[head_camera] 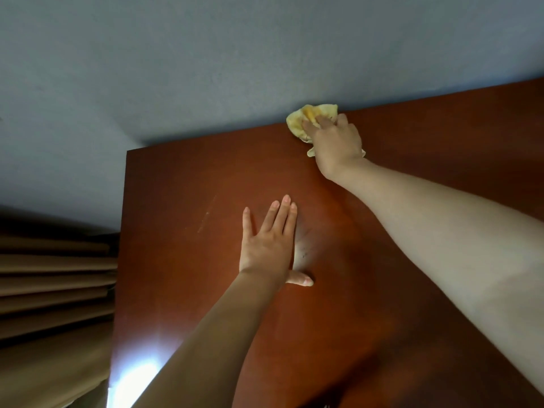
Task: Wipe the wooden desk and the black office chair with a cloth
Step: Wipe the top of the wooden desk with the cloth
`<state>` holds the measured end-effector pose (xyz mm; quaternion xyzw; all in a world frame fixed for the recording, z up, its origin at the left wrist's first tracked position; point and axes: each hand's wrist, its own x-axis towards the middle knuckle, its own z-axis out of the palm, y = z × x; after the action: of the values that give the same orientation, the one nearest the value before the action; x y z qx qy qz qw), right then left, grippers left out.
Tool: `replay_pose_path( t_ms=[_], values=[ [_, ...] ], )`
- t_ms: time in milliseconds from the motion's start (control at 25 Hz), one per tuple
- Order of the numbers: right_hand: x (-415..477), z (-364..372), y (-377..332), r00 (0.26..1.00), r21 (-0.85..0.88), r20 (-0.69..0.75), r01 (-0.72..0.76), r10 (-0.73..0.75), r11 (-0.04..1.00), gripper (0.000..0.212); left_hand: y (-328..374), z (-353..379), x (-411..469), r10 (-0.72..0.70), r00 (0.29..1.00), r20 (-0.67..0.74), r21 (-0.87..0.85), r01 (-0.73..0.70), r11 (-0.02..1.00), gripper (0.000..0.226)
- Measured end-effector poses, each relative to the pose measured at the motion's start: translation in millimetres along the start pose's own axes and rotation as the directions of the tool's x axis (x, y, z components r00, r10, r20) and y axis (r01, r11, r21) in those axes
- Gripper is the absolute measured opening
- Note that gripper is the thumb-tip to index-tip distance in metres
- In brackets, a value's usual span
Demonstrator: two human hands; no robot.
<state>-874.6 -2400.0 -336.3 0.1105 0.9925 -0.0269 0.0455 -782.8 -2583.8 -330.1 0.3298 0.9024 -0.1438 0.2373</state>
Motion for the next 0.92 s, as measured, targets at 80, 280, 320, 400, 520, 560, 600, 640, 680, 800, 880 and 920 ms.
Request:
replay_pose_path(
  t_ms=[80,280,320,400,520,560,600,640,680,800,880,920],
  values=[
    [6.2,1.0,-9.3,0.998,-0.027,0.024,-0.059,0.060,0.998,0.051,-0.4,0.9,0.8,0.002,1.000,-0.009,-0.002,-0.002,1.000,0.136],
    [-12.8,-2.0,4.6,0.980,-0.045,0.066,0.191,-0.188,0.980,0.055,-2.1,0.5,0.8,0.002,1.000,0.015,-0.007,-0.002,1.000,0.134],
    [-24.6,-1.2,9.1,0.962,-0.051,0.086,0.264,-0.259,0.963,0.060,-3.5,0.6,-0.2,0.004,1.000,0.012,-0.006,-0.003,1.000,0.133],
    [-51.9,1.0,15.2,0.927,-0.022,0.134,0.356,-0.351,0.934,0.070,-6.9,0.1,-1.4,0.015,1.000,-0.006,0.005,-0.015,1.000,0.130],
    [-94.9,4.4,17.7,0.889,0.027,0.193,0.419,-0.416,0.908,0.074,-10.0,8.0,-9.6,0.038,0.997,-0.070,0.016,-0.037,0.999,0.116],
    [-107.1,5.4,18.5,0.885,0.033,0.196,0.424,-0.422,0.905,0.073,-10.3,13.9,-15.0,0.051,0.994,-0.100,0.018,-0.050,0.999,0.107],
    [-118.9,5.3,19.1,0.884,0.045,0.200,0.422,-0.422,0.905,0.071,-10.7,21.6,-22.8,0.069,0.989,-0.132,0.016,-0.067,0.998,0.098],
    [-129.8,5.7,18.7,0.881,0.056,0.209,0.422,-0.424,0.905,0.069,-12.3,30.0,-31.2,0.090,0.983,-0.163,0.012,-0.089,0.996,0.090],
    [-140.4,6.4,16.1,0.877,0.052,0.222,0.425,-0.425,0.904,0.067,-15.9,38.3,-39.3,0.108,0.976,-0.187,0.003,-0.109,0.994,0.084],
    [-168.2,5.3,5.4,0.847,0.045,0.267,0.466,-0.460,0.884,0.064,-42.9,56.7,-62.1,0.067,0.968,-0.243,-0.050,-0.082,0.995,0.082],
    [-182.3,-1.0,0.4,0.824,0.084,0.277,0.491,-0.494,0.867,0.062,-69.7,66.0,-72.7,-0.036,0.963,-0.267,-0.076,0.016,0.997,0.085],
    [-192.8,0.8,-2.6,0.812,0.095,0.272,0.512,-0.517,0.854,0.062,-84.4,71.2,-78.0,-0.108,0.958,-0.266,-0.103,0.084,0.991,0.089]
  ],
)
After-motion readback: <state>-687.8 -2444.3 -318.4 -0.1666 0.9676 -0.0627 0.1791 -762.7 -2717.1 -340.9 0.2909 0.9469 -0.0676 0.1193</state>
